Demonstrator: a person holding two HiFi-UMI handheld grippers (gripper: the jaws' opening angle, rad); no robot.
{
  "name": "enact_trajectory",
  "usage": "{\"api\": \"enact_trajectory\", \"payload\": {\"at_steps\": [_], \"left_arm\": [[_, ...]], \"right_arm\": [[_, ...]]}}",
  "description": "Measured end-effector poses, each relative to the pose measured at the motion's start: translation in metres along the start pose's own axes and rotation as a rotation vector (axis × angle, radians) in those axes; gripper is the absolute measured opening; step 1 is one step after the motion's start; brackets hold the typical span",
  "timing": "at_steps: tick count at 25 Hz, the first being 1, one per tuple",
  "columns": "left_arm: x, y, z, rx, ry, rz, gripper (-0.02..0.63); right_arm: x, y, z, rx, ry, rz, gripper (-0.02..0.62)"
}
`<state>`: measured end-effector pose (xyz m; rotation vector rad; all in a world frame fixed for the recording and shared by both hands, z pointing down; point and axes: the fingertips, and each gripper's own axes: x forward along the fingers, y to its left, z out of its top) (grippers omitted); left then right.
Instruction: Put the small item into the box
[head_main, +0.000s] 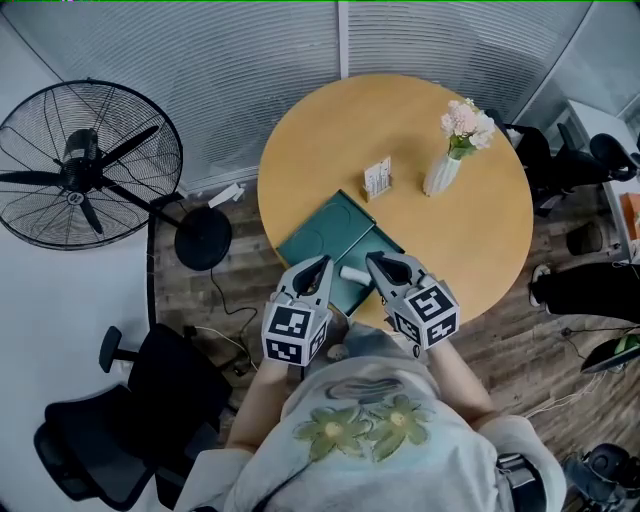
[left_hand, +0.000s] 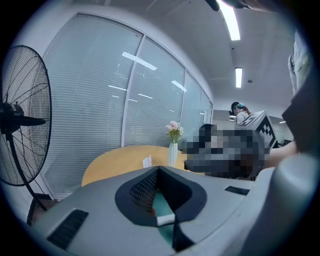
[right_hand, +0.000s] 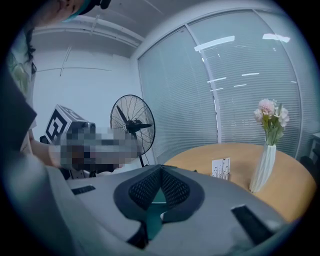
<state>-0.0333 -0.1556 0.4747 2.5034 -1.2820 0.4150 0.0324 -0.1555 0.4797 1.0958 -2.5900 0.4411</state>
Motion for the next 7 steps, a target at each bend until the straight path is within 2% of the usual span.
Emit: {"api": "enact_trajectory", "payload": {"at_steps": [7], "left_arm": [[-0.0012, -0.0056, -0.0062, 0.003, 0.016, -0.007, 0.002]], "right_arm": [[-0.0048, 0.0004, -0.0073, 0.004, 0.016, -0.004, -0.002]]}}
